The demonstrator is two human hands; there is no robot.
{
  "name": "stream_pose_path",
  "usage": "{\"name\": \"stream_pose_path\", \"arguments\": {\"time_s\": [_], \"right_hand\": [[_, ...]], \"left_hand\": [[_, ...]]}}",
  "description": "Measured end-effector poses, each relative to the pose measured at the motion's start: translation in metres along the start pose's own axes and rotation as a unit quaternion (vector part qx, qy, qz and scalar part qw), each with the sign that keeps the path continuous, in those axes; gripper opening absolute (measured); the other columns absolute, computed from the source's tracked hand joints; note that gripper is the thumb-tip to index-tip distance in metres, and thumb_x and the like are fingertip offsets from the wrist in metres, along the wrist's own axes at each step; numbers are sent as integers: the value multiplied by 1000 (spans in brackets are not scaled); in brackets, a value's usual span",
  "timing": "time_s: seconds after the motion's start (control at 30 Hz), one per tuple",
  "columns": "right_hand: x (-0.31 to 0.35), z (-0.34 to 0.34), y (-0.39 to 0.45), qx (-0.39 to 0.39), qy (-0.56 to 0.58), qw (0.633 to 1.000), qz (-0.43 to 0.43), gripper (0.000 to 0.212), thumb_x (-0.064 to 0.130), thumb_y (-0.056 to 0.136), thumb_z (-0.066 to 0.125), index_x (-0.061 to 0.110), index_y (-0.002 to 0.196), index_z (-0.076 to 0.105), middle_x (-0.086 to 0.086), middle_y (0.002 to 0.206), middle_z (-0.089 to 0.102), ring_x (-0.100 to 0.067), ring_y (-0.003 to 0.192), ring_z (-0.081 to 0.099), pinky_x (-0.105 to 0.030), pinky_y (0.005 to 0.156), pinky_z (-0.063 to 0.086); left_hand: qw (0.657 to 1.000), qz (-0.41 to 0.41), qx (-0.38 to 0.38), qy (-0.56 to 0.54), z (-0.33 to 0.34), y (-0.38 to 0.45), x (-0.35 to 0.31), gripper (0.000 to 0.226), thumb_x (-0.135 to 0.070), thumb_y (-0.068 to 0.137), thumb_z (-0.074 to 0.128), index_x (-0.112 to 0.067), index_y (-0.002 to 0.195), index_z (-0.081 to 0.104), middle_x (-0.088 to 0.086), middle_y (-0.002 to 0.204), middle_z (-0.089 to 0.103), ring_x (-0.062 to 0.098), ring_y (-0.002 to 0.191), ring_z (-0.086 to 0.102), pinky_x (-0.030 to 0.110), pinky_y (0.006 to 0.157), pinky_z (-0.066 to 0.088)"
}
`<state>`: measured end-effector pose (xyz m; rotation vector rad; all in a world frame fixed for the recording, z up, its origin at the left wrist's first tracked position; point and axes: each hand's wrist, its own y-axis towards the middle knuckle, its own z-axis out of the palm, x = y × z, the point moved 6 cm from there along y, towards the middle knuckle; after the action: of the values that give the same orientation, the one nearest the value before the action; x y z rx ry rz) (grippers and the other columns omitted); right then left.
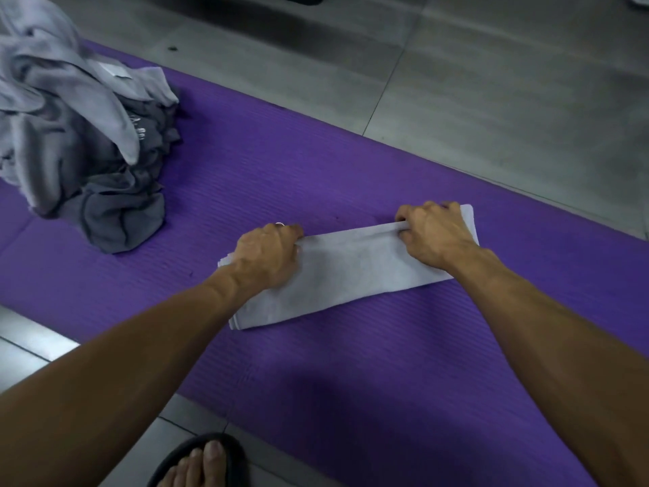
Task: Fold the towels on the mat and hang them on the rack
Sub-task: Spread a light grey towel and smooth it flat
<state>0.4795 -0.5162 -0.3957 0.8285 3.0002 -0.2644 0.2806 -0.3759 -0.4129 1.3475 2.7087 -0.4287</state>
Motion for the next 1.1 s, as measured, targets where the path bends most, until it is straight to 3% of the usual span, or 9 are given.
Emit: {"name": "stream_pose_path", "arguments": {"time_s": [0.23,0.33,0.4,0.47,0.6,0.7,0.8,1.0,1.1], "right_hand": [[-10,18,13,-3,57,998,35,33,22,92,52,22,125,54,-4,111,65,-24,112,52,-44,106,28],[-14,25,16,5,96,993,66,39,26,92,55,21,131,51,-5,114,65,-24,116,51,-44,106,29],[-20,29,17,18,126,986,107,45,30,90,59,22,133,49,-6,114,64,-25,119,48,-44,109,25],[-17,25,17,10,95,988,125,48,30,87,61,22,134,50,-6,122,58,-26,124,44,-49,113,17],[48,22,3,-140,138,980,18,42,20,82,51,9,121,62,-14,123,60,-33,119,52,-51,108,34],[93,56,-14,-53,143,986,-72,58,41,94,29,16,143,44,-7,150,42,-24,141,34,-46,116,23],[45,69,-11,17,49,995,-89,67,59,94,11,28,154,16,1,161,16,-17,149,11,-44,120,5],[-74,74,-10,76,4,993,86,71,62,94,1,26,154,-2,3,163,-3,-16,149,-8,-51,119,-6],[-56,59,-13,-7,-1,990,138,68,51,97,9,14,154,12,-8,162,7,-25,150,-1,-54,118,-4]], "left_hand": [[1000,-7,-12,-20,21,12,10,29,-30,97,42,-20,120,57,5,111,63,25,101,60,37,81,44],[995,21,-88,34,18,10,3,32,-27,95,43,-17,123,54,6,114,59,27,105,53,42,86,41],[987,77,-137,46,15,7,-6,38,-26,90,46,-17,126,54,6,118,58,29,104,53,43,83,42],[979,169,-101,50,28,3,-19,44,-33,90,40,-19,130,54,2,127,58,27,114,53,42,91,42],[979,193,-11,68,58,-2,-16,60,-47,97,27,-16,147,36,3,150,41,24,139,37,50,113,30],[979,187,-3,87,61,0,-9,70,-53,95,27,-9,149,32,8,153,37,24,141,35,48,114,29],[980,180,-4,86,61,3,-5,78,-60,93,24,-8,150,27,10,154,33,24,142,32,46,116,25],[982,170,-9,84,59,2,-9,80,-64,92,20,-10,152,22,8,156,31,23,143,29,44,118,22],[982,172,-16,76,58,1,-10,81,-64,91,19,-11,153,20,8,157,29,23,144,28,44,118,21]]}}
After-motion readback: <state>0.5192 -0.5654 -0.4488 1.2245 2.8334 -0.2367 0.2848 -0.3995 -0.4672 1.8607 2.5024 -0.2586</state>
